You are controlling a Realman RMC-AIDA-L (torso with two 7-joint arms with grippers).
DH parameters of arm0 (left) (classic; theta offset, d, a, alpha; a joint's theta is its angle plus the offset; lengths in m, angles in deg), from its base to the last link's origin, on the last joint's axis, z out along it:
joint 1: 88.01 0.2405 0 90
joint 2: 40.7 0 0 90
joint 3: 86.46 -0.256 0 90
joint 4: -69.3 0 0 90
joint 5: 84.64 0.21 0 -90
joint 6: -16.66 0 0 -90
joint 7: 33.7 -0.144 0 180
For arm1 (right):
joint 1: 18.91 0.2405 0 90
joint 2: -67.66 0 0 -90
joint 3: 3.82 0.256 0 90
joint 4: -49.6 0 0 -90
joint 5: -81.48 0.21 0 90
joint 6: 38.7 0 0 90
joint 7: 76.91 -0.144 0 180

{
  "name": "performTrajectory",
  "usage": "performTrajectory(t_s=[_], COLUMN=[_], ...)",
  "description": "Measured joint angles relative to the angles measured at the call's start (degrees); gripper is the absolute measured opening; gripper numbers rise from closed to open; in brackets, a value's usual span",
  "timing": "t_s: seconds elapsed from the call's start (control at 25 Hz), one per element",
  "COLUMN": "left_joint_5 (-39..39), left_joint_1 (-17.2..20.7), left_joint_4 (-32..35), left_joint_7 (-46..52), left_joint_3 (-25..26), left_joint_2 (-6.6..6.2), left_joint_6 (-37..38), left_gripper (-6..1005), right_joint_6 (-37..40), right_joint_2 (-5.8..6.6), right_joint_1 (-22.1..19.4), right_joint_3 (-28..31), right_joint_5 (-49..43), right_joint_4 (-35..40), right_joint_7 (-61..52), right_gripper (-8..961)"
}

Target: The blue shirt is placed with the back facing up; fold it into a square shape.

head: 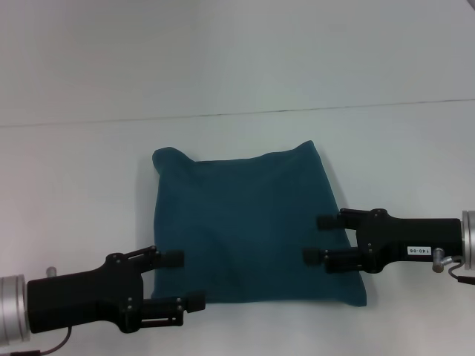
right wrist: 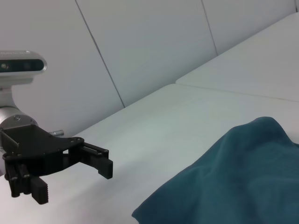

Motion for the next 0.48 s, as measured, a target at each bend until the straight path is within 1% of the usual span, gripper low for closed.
performTrajectory(t_s=[0.48], left_joint_5=[0.00], left_joint_1=[0.18], left_joint_4=[-0.04], left_joint_7=[0.00], left_joint_3=[0.00], left_joint_2=[0.00], left_joint_6=[-0.04], left_gripper=[903], right_joint_6=[-0.01], right_joint_2=[-0.09], right_joint_1=[0.01], right_joint_3=[0.00], right_joint_5=[0.00], right_joint_4=[0.00], right_joint_7=[0.00], right_gripper=[924])
